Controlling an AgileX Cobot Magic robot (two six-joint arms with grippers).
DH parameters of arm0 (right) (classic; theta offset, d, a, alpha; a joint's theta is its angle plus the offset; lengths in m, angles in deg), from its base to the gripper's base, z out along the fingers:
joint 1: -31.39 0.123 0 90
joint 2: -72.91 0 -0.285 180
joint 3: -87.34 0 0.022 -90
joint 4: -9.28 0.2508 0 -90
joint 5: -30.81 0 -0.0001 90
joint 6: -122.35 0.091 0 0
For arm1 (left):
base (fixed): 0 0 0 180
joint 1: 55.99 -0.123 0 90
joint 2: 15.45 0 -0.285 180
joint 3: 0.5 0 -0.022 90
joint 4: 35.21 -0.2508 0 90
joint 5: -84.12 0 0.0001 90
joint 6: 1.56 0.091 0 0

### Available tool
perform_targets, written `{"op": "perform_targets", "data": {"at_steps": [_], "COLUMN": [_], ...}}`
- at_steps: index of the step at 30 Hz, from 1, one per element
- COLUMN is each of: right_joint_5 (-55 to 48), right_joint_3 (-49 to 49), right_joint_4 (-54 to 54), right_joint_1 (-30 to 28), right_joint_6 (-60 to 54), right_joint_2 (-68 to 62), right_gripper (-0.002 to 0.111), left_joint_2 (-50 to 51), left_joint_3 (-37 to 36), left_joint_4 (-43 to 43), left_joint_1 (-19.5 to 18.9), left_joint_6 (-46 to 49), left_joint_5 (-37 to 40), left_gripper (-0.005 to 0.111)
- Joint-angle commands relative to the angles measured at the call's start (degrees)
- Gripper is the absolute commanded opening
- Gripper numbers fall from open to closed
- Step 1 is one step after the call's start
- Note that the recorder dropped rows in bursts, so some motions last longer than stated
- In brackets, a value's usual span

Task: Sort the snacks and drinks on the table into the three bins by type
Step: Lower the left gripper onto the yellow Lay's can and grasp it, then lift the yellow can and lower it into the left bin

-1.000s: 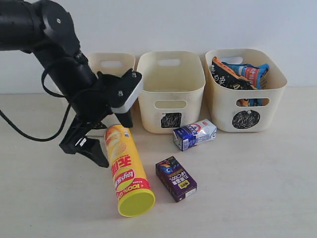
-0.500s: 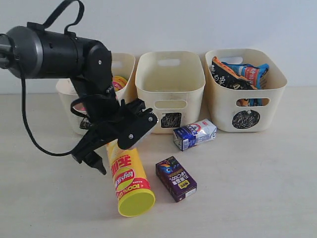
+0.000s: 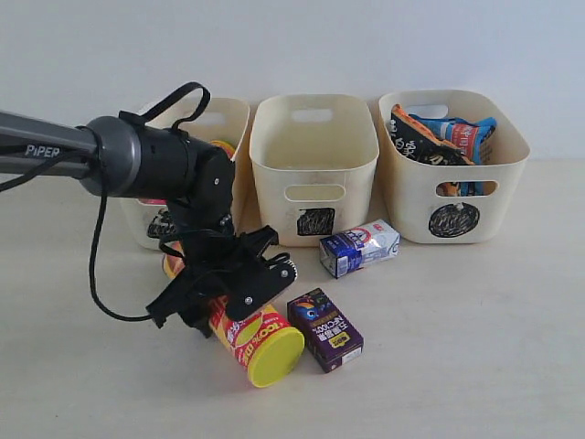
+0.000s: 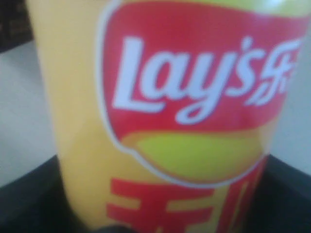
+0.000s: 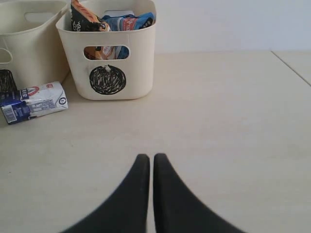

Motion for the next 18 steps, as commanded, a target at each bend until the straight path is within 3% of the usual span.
{"op": "perform_targets", "data": {"at_steps": [1,10,14,18], "right_joint_5": [0.6,0.6,0.6,0.6], "right_joint_3": [0.3,0.3,0.3,0.3], "right_joint_4": [-0.2,-0.2,-0.2,-0.2], "right_joint_1": [0.0,0.0,0.0,0.0], "right_joint_6": [0.2,0.2,0.2,0.1], "right_joint_2": [0.3,0.3,0.3,0.3], "right_gripper": [0.000,0.000,0.000,0.000], "left_joint_2": [0.1,-5.5,-9.8,-15.1], "left_joint_3": [-0.4,-0.8,-0.8,-0.8], "left_joint_4": [-5.5,-5.3,-5.3,-7.0], "left_joint_1": [0.3,2.2,4.3,4.7], "left_joint_6": [-1.7,-11.0,-25.4,-44.5], "left_joint_5": [5.3,12.7,15.3,12.3], "left_gripper": [0.004,0.004,0.004,0.004]}}
